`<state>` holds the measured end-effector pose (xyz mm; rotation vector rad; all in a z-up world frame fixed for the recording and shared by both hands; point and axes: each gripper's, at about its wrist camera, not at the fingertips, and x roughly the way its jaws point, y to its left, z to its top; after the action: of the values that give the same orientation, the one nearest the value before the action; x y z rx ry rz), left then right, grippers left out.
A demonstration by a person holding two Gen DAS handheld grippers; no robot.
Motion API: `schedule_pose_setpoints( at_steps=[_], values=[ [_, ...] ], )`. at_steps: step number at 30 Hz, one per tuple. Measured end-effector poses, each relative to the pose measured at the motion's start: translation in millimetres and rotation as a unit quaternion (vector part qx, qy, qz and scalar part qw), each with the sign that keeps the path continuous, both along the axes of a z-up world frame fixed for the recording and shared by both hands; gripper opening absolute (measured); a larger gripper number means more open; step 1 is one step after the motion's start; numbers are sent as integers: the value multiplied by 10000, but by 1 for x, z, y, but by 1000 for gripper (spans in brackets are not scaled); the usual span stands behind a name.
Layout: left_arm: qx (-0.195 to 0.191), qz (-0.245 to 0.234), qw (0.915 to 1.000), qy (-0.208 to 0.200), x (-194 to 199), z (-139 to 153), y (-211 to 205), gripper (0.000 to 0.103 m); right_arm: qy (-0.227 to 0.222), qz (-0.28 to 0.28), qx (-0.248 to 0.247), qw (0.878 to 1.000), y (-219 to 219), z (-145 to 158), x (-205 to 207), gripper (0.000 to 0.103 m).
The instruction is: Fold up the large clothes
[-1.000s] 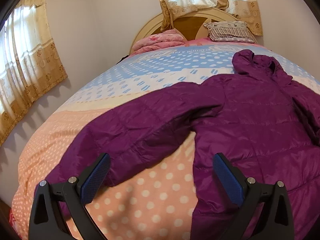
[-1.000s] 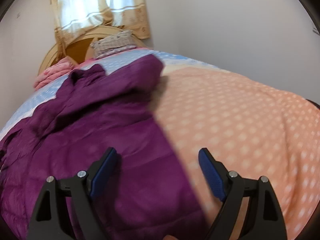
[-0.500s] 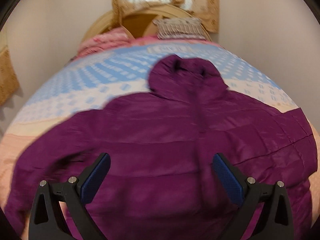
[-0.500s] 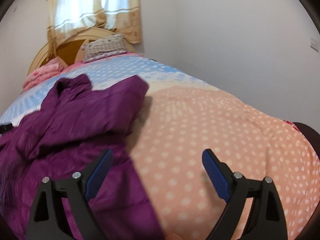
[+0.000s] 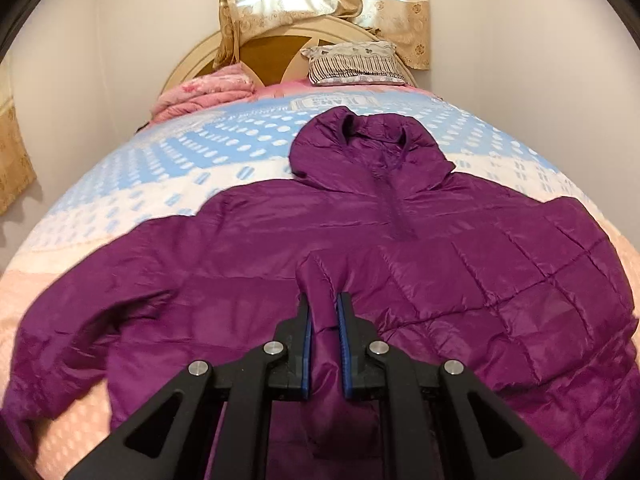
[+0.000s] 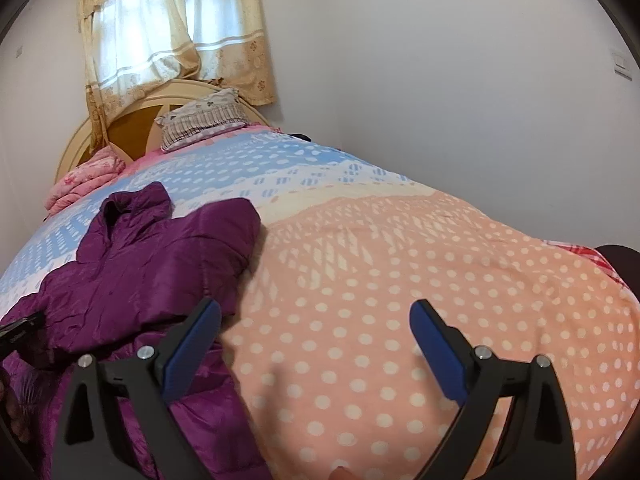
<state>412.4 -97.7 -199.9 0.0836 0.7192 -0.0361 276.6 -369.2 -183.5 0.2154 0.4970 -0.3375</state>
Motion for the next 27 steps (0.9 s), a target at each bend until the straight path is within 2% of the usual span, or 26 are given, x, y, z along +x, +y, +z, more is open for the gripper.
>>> schedule_pose_setpoints(
  at_steps=[6, 9, 11, 13, 14, 15, 16, 17, 21, 24, 27],
  values=[
    [345, 159, 9992, -75, -1, -5, 16, 11, 2, 436, -203, 9988, 26, 8, 11, 98],
    [343, 216, 9992, -32, -1, -9, 22, 13, 51, 582, -334, 9977, 33, 16, 20, 98],
    [338, 318, 9989, -13, 0, -11, 25, 13, 174, 688, -304, 9970, 34, 22, 35, 92],
    [338, 408, 9986, 47, 4, -13, 27, 20, 380, 786, -320, 9957, 35, 26, 57, 69],
    [348, 527, 9980, 71, 5, -14, 29, 35, 454, 851, -319, 9948, 36, 26, 67, 64],
    [337, 668, 9972, 89, 7, -15, 32, 56, 505, 914, -282, 9941, 38, 27, 77, 57],
    [321, 798, 9963, 73, 8, -15, 36, 66, 535, 1008, -229, 9932, 41, 28, 91, 52],
    [341, 990, 9945, 59, 10, -15, 41, 77, 559, 1098, -243, 9921, 46, 28, 103, 51],
    [194, 1055, 9940, 204, 12, -24, 49, 77, 793, 1301, -425, 9874, 67, 5, 139, 51],
    [-11, 1066, 9939, 293, 12, -29, 57, 77, 1027, 1330, -490, 9846, 73, -20, 148, 51],
    [-234, 1011, 9938, 407, 13, -33, 65, 77, 1057, 1310, -263, 9854, 68, -34, 141, 51]
  ],
)
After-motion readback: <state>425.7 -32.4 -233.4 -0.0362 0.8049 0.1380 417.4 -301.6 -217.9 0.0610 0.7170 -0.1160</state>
